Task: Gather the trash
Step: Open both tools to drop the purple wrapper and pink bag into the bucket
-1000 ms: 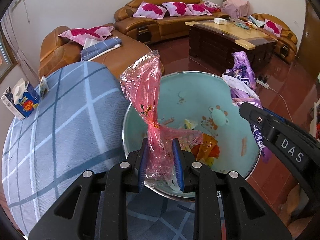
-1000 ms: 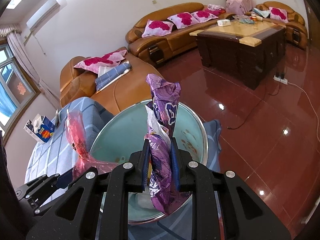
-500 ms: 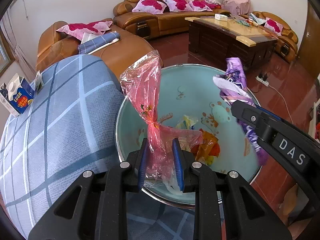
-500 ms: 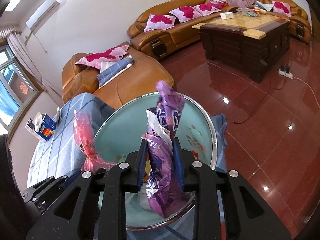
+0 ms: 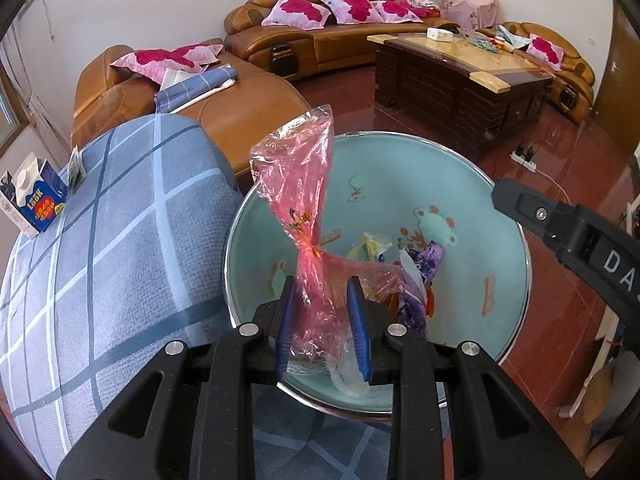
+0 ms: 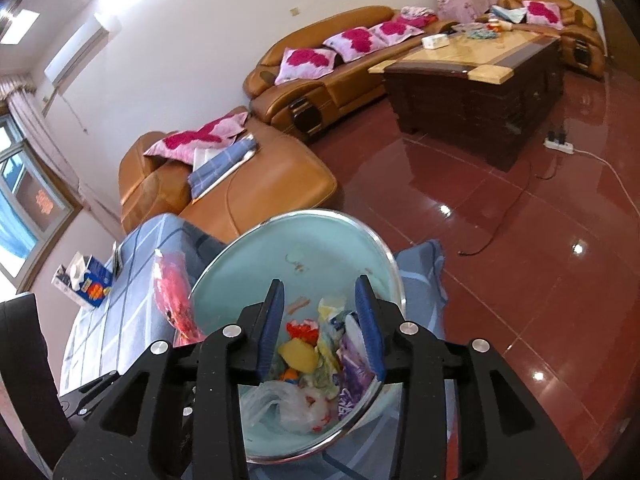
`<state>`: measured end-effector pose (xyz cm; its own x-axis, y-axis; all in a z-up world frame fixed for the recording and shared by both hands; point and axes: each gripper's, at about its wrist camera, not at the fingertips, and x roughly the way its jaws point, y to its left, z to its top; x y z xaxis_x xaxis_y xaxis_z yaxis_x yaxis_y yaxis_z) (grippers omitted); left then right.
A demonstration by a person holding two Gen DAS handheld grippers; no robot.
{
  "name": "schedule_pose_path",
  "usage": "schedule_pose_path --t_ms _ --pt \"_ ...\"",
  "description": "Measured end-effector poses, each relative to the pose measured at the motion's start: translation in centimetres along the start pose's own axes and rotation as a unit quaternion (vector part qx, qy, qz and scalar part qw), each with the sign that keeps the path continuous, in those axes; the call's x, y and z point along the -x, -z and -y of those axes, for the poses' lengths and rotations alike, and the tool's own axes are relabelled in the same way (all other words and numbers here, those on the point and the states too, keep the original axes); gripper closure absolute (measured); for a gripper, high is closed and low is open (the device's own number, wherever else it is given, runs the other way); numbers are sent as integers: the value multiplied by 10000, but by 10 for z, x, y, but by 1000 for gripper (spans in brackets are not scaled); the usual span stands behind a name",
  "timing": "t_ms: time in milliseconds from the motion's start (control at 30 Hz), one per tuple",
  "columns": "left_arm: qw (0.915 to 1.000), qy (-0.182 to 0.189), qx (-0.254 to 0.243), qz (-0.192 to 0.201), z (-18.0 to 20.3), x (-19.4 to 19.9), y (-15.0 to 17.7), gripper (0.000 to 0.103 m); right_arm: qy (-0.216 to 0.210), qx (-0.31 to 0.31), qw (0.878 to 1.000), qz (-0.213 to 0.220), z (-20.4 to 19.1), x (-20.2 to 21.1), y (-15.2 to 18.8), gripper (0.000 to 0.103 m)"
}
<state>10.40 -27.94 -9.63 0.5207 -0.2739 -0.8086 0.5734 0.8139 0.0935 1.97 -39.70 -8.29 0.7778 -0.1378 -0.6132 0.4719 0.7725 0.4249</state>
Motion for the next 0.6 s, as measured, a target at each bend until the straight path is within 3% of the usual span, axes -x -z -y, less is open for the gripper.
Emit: schedule_pose_path --t_ms 67,200,267,300,400,600 --pt "10000 7 -20 14 2 1 -1 71 20 -45 10000 87 2 5 -1 65" --pt "9999 10 -7 133 2 11 0 43 41 -97 9997 227 5 14 -2 65" --pt "9997 6 -19 257 0 19 -1 34 53 -124 9994 306 5 19 -3 62" --pt "9996 -15 14 298 -1 23 -1 25 57 -132 9993 341 5 22 -3 61" --pt "9989 -70 84 446 -7 35 1 22 77 -83 9991 415 3 29 -3 60" --pt "9974 -305 335 565 -27 53 14 14 276 179 9980 539 -8 41 6 46"
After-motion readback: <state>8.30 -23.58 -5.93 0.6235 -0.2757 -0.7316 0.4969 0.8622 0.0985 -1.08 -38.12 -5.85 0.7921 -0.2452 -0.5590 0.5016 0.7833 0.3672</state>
